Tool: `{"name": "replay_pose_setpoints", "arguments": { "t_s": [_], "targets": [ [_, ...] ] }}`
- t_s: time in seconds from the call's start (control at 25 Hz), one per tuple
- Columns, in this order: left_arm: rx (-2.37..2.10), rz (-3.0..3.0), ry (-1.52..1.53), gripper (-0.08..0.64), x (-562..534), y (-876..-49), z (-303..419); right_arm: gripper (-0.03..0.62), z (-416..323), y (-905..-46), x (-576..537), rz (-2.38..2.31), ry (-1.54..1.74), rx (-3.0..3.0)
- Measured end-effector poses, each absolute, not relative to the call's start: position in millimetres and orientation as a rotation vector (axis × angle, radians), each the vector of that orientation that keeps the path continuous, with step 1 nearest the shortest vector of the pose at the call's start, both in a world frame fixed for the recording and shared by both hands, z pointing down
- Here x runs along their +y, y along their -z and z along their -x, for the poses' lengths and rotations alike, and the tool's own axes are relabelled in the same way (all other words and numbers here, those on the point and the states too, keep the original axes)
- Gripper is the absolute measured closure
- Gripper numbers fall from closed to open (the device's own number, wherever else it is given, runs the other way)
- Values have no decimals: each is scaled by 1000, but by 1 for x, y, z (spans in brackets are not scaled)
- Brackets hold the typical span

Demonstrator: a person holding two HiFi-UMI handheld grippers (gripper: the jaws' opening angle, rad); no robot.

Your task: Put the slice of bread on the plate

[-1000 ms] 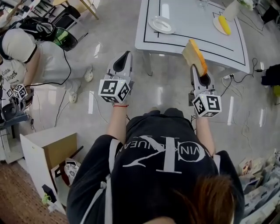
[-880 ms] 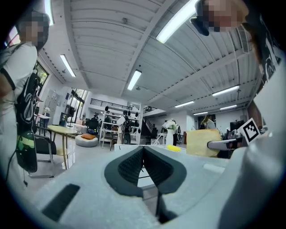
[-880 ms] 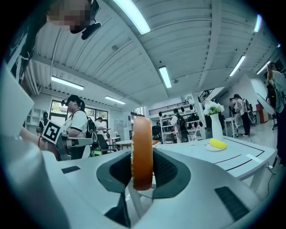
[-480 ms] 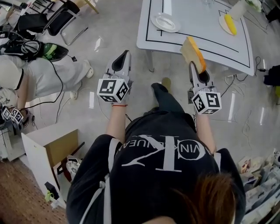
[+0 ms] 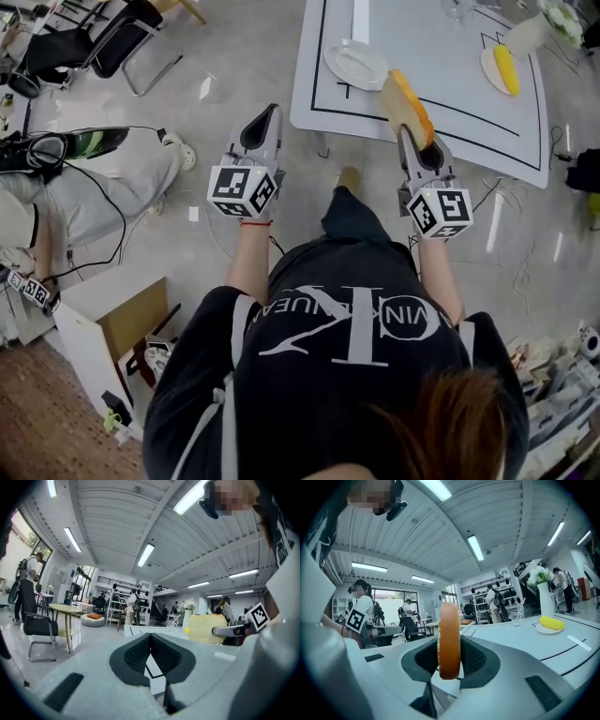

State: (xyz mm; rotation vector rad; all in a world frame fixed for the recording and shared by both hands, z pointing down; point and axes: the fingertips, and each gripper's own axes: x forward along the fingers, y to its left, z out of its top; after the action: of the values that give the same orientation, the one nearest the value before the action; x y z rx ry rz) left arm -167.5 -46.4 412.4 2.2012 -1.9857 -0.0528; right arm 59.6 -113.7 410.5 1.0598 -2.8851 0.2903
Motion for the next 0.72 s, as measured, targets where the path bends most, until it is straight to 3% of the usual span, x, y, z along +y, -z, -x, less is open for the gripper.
{"name": "replay_pose_setpoints", "arguments": {
  "t_s": [0.72],
  "targets": [
    [-1966,-2133,8,549,-135,-433,193,494,-6,-439,-202,-883,-484,-2855]
  ]
}}
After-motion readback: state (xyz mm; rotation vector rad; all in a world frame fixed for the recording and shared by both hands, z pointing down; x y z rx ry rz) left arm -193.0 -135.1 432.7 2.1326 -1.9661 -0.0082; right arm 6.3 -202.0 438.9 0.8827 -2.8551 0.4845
